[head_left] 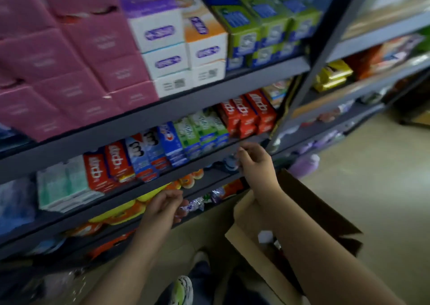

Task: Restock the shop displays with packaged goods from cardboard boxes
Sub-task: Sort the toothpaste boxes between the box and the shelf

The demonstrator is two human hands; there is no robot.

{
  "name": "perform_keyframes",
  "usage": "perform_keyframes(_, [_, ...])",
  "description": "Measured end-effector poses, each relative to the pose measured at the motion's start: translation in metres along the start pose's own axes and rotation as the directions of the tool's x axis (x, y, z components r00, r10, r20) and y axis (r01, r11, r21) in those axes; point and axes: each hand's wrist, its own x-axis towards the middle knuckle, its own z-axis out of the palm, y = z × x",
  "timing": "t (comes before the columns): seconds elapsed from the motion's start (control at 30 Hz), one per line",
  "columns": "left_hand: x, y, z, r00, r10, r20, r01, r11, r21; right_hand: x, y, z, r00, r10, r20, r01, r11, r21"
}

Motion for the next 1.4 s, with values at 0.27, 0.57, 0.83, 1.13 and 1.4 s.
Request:
perform_keyframes(0.27, [0.036,-0.048,0.126,0.887,-0.124,0.446,-0.037,0.941,0.336,-0.096,0.147,-0.134,0.783,0.374,-0.498,-0.369,0.923,0.113])
perform_keyframes(0.57, [0.073,-0.168,0.240,0.780,-0.292,0.554,-0.103,0.813,0.572,-0.105,0.303,-0.161,0.615,0.607,-0.503,-0.592,0.777,0.214])
perform_keyframes(0.83, [0.189,-0.349,0.334,0.737,-0.372,0.564,-0.168,0.708,0.686,-0.008,0.507,-0.158,0.575,0.678,-0.457,-0.681,0.707,0.191])
perform_keyframes(1.13, [0.317,-0.525,0.448,0.697,-0.451,0.557,-0.141,0.676,0.723,0.124,0.708,-0.153,0.616,0.592,-0.520,-0.730,0.677,-0.094])
perform_keyframes(1.4, [0.356,-0.573,0.445,0.718,-0.498,0.487,0.020,0.714,0.700,0.160,0.776,-0.131,0.675,0.482,-0.559,-0.728,0.557,-0.399])
